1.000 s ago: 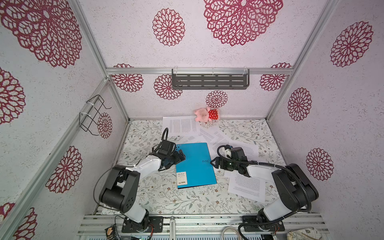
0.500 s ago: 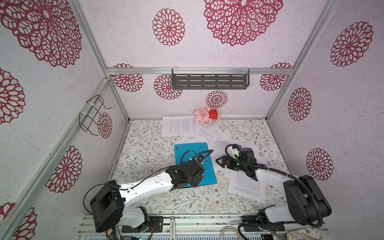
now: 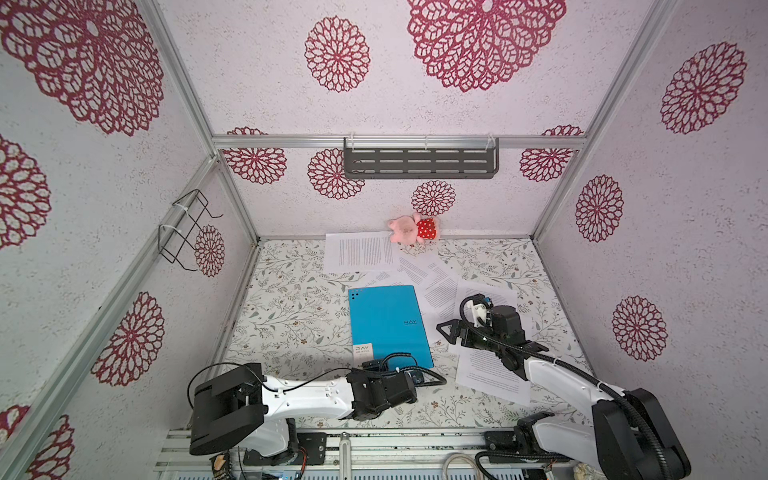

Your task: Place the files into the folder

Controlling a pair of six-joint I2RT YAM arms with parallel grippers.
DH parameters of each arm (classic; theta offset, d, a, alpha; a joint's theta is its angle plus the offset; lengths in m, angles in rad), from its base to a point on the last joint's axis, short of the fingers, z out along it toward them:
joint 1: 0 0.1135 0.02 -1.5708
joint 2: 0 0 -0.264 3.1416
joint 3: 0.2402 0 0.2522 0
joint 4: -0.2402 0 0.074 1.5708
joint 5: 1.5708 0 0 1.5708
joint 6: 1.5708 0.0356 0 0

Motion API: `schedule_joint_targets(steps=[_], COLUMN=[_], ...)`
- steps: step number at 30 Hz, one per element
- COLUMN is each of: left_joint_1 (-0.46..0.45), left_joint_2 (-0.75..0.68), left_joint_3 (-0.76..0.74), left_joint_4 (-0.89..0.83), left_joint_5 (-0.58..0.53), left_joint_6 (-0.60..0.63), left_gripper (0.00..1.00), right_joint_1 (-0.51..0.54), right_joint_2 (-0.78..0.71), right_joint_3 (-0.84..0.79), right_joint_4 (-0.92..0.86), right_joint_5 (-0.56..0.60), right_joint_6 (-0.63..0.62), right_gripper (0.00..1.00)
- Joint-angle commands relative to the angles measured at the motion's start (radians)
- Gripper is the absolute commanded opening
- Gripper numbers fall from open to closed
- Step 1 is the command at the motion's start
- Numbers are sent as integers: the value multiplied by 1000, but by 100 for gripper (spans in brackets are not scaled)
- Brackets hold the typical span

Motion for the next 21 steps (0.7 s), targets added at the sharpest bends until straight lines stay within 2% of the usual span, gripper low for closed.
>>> schedule_joint_targets(steps=[1,11,21], left_joint_1=[-15,-49,-53], left_joint_2=[31,173,358], left_joint_3=[-12,-3,96], left_joint_4=[77,155,140], left_joint_5=[-118,-315,-445], left_joint_6=[56,76,-39], left_gripper=[75,62,44], right_joint_1=[-6,-10,-14], right_joint_2=[-36,-69,-75], right_joint_3=[-7,-28,-34], right_joint_4=[-6,-3,4], right_joint_5=[0,0,-15], right_joint_6=[9,15,15], right_gripper=[99,99,99])
